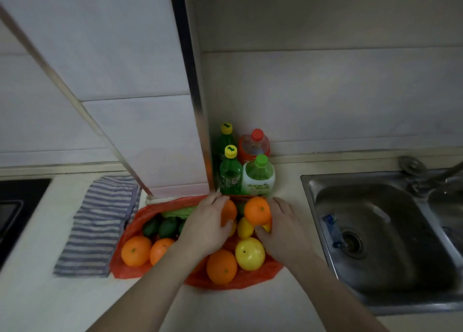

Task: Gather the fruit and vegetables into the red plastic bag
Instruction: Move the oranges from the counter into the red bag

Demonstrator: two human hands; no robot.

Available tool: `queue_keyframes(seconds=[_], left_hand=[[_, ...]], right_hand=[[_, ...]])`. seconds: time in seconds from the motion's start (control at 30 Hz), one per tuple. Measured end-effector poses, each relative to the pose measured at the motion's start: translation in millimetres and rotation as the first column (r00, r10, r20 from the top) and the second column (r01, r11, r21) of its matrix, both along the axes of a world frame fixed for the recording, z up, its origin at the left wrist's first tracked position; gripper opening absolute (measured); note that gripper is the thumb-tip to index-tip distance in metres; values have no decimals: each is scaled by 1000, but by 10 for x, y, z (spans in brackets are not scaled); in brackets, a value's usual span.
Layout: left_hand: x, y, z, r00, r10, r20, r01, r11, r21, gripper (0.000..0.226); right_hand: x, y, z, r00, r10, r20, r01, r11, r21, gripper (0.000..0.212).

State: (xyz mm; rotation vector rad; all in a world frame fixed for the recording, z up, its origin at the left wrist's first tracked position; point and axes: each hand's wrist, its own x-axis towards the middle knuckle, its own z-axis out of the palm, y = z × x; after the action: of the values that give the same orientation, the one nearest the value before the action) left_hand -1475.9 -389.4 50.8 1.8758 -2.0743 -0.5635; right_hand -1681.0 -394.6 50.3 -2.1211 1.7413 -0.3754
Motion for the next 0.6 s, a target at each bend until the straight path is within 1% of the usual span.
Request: queue_keyframes(seconds=[0.07, 0.17, 0.27, 0.43, 0.53, 0.6], left_hand=[[-8, 94, 76, 1000, 4, 13, -4, 1000, -22, 64], [7, 263, 224, 999, 5, 38, -3, 997, -72, 62], [56, 463, 421, 997, 0, 72, 9, 993, -115, 58], [247, 884, 737, 995, 4, 103, 18, 977, -212, 51], [436, 1232, 881, 992, 7, 125, 26, 965, -261, 49], [597, 1490, 945, 990, 20, 141, 22, 957, -288, 51]], right_hand=[[-12, 93, 107, 1000, 3, -11, -3, 999, -39, 66], [-35, 247, 268, 997, 11, -72, -17, 995, -95, 63], [-17, 464, 459, 997, 0, -76, -10, 992, -127, 57], [133, 914, 789, 992, -25, -120, -4, 972, -236, 51], [291, 1247, 936, 990, -37, -138, -3, 959, -283, 51], [423, 1499, 1022, 988, -45, -148, -3, 952, -305, 53]])
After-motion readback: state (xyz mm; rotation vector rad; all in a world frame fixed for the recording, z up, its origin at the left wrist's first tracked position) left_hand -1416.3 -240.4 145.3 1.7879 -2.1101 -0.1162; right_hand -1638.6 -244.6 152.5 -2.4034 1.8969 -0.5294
